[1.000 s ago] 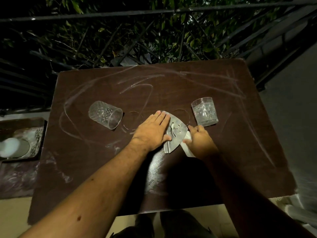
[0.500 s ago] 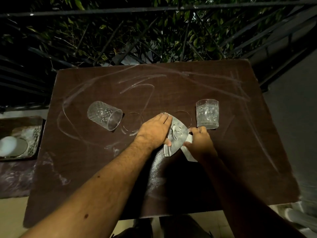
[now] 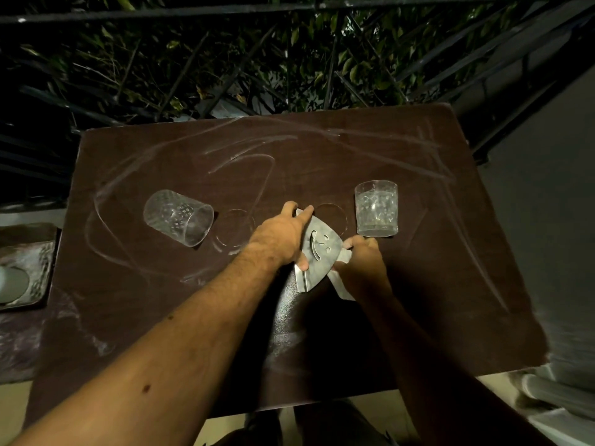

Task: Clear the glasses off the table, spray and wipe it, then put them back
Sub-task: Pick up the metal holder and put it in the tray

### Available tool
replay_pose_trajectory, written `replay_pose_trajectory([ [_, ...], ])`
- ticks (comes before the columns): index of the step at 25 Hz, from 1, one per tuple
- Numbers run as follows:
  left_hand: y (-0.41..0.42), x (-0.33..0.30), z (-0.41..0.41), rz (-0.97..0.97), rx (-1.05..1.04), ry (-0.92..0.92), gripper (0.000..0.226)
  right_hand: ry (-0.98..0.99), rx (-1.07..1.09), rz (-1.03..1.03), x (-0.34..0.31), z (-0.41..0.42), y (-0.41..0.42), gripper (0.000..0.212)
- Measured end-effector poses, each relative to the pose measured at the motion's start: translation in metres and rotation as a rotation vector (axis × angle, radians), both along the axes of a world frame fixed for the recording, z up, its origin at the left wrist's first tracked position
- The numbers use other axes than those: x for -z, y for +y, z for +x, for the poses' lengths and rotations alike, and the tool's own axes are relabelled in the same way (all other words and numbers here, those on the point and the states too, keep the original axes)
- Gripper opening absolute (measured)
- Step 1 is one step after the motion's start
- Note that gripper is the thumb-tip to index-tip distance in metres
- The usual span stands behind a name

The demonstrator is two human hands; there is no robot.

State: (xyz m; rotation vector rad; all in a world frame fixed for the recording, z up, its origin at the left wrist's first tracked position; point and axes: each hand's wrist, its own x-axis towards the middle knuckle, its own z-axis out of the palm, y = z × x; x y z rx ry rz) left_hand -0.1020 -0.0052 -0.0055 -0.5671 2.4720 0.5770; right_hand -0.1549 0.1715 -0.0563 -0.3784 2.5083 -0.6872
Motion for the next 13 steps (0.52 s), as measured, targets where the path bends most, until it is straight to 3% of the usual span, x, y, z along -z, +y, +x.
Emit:
replay_pose_trajectory([
  [2, 0.000, 0.001, -0.001, 0.023, -0.041, 0.021, 0.122, 0.023, -0.001, -0.006, 0.000, 0.001, 0.002, 0.048],
  [5, -0.004, -0.001, 0.000, 0.045, -0.090, 0.074, 0.109, -0.014, 0.022, -0.009, -0.002, 0.001, 0.002, 0.042],
  [9, -0.007, -0.003, 0.005, 0.043, -0.115, 0.105, 0.106, -0.030, 0.037, -0.015, -0.003, 0.000, 0.002, 0.054],
  [13, -0.011, -0.003, 0.013, 0.077, -0.174, 0.124, 0.107, -0.062, 0.062, -0.050, -0.006, 0.000, 0.003, 0.038],
])
